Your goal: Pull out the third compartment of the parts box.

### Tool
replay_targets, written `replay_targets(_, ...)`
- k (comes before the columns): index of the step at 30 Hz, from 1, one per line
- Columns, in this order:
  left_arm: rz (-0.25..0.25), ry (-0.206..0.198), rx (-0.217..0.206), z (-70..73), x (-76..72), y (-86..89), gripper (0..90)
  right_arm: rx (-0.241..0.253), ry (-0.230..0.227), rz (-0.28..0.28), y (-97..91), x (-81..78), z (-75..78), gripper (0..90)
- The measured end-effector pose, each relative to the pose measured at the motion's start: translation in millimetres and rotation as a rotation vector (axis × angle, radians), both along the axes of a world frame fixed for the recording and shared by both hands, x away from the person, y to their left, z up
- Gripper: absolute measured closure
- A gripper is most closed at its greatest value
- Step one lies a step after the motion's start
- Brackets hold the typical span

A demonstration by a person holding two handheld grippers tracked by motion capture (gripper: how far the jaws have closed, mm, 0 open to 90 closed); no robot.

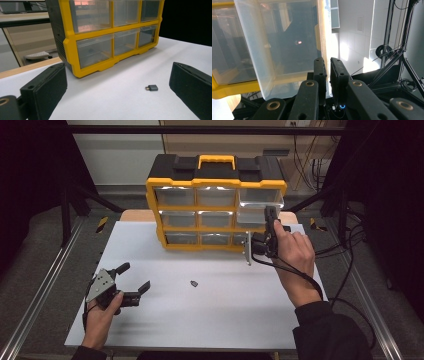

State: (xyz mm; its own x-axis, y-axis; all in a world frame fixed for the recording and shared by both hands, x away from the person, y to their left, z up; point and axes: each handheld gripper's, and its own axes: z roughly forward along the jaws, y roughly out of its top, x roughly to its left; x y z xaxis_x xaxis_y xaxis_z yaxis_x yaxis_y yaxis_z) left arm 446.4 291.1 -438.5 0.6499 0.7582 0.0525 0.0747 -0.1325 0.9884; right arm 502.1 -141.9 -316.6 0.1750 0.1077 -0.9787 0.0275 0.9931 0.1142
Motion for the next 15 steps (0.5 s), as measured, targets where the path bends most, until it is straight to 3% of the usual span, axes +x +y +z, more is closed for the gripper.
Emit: replay_targets(15,0.0,0.0,0.0,0.1,-0.3,-0.3,1.3,0.009,0.012,0.002,1.4,-13.5,3.1,83.2)
